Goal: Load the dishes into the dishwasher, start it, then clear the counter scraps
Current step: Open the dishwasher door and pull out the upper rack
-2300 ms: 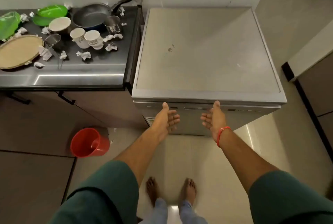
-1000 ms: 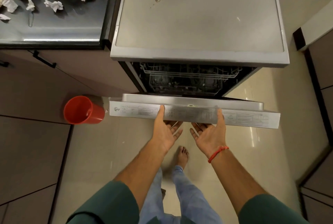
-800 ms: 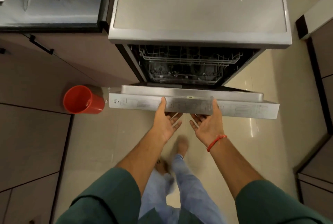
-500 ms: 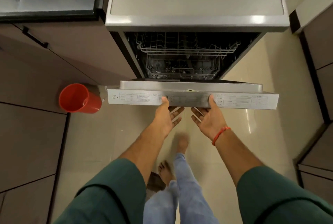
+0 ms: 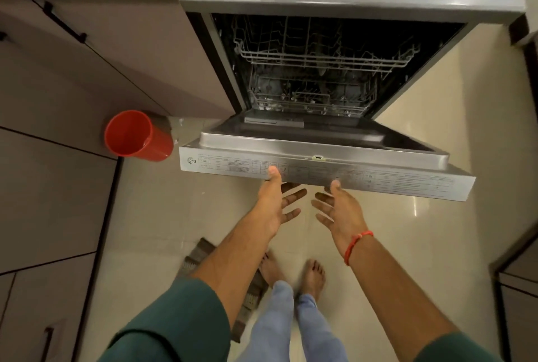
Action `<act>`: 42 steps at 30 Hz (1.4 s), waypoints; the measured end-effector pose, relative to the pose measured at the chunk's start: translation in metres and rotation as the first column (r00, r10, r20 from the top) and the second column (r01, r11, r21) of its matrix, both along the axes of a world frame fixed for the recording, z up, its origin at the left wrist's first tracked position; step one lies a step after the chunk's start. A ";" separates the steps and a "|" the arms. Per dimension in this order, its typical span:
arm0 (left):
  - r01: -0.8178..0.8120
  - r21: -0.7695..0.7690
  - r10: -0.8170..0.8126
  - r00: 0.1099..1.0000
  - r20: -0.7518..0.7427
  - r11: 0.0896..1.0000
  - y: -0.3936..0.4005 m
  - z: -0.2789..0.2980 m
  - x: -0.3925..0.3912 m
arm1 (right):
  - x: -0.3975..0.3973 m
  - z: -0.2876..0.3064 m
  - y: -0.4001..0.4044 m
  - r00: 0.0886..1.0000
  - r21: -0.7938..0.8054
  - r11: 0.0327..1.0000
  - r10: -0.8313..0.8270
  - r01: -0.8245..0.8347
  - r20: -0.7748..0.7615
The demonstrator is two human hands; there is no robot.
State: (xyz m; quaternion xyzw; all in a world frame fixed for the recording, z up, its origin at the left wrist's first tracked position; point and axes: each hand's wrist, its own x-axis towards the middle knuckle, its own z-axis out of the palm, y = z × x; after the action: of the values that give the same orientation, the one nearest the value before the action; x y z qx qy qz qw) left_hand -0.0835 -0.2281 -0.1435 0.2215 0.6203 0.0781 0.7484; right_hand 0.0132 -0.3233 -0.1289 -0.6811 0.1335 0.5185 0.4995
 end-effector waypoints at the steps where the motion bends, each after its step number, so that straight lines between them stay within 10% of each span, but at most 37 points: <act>1: 0.000 0.001 0.000 1.000 0.005 1.000 -0.002 -0.003 -0.001 | -0.003 0.003 -0.004 0.998 -0.018 0.998 0.064 -0.063 0.015; 5: 0.007 0.021 -0.006 1.000 -0.010 1.000 -0.007 -0.006 -0.004 | -0.003 0.016 -0.013 0.870 -0.018 0.954 0.281 -0.299 0.406; 10: 0.095 0.042 -0.093 0.995 -0.044 0.995 -0.006 -0.008 -0.008 | 0.029 0.013 0.004 0.043 -0.381 0.738 0.484 -0.558 0.874; 13: 0.237 0.171 -0.205 0.961 -0.186 0.956 -0.005 -0.001 -0.012 | 0.057 0.007 0.021 -0.141 -0.611 0.572 0.656 -0.548 0.741; 16: 0.505 0.396 -0.339 0.842 -0.419 0.767 0.000 0.005 -0.026 | 0.072 0.001 0.026 -0.176 -0.703 0.417 0.777 -0.576 0.605; 21: 0.777 0.629 -0.343 0.583 -0.737 -0.030 0.031 0.021 -0.038 | 0.085 0.006 0.033 -0.250 -0.752 0.271 0.830 -0.601 0.499; 24: 0.790 0.458 -0.346 0.331 -0.878 -0.407 0.065 0.024 -0.027 | 0.094 0.012 0.049 -0.276 -0.756 0.153 0.870 -0.636 0.408; 30: 0.867 0.142 -0.455 -0.106 -0.884 -0.478 0.103 0.017 0.005 | 0.100 0.017 0.060 -0.280 -0.724 0.080 0.888 -0.685 0.364; 42: 0.864 0.123 -0.443 -0.124 -0.888 -0.489 0.056 -0.023 -0.019 | 0.066 -0.028 0.012 -0.338 -0.732 0.079 0.850 -0.677 0.404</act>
State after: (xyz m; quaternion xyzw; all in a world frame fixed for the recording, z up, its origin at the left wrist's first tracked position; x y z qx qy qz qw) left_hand -0.1024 -0.1719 -0.1669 0.9220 0.2503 -0.2517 0.1546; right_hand 0.0796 -0.3108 -0.1570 -0.7645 -0.5665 0.3005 -0.0661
